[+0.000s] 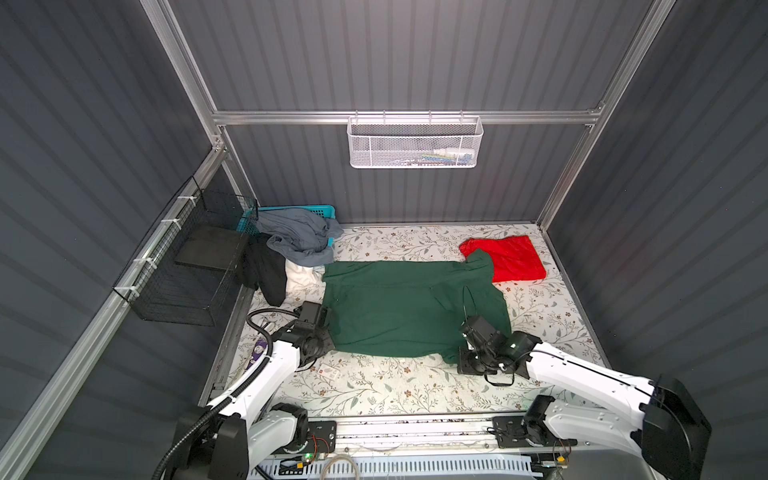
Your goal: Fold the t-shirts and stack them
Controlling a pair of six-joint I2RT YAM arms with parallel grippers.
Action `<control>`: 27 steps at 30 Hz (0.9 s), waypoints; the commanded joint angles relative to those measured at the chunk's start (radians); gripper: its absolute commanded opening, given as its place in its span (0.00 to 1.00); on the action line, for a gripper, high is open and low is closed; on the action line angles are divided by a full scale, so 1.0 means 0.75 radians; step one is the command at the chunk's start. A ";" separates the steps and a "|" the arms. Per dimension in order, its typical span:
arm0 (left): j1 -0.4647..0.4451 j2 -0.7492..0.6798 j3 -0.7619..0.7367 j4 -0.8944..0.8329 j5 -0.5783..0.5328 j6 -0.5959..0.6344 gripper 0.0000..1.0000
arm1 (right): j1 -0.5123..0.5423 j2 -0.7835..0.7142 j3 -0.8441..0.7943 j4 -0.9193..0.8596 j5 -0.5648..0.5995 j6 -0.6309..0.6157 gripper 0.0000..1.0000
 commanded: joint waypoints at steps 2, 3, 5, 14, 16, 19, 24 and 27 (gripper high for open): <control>-0.003 -0.021 0.113 -0.134 -0.089 0.067 0.00 | 0.006 -0.028 0.097 -0.147 0.092 0.025 0.00; -0.003 -0.009 0.134 -0.151 -0.101 0.080 0.00 | 0.006 -0.022 0.123 -0.172 0.101 0.017 0.00; -0.003 0.008 0.164 -0.182 -0.129 0.101 0.00 | 0.006 -0.011 0.165 -0.212 0.118 0.004 0.00; -0.003 -0.031 0.177 -0.223 -0.196 0.098 0.00 | -0.006 -0.020 0.340 -0.420 0.323 -0.041 0.00; -0.003 -0.040 0.172 -0.225 -0.203 0.089 0.00 | -0.006 -0.029 0.359 -0.441 0.344 -0.045 0.00; -0.003 -0.045 0.165 -0.221 -0.210 0.082 0.00 | -0.006 -0.047 0.363 -0.442 0.352 -0.052 0.00; -0.003 -0.039 0.168 -0.228 -0.230 0.075 0.00 | -0.008 -0.045 0.364 -0.443 0.359 -0.056 0.00; -0.003 -0.040 0.171 -0.225 -0.238 0.076 0.00 | -0.010 -0.040 0.374 -0.431 0.358 -0.069 0.00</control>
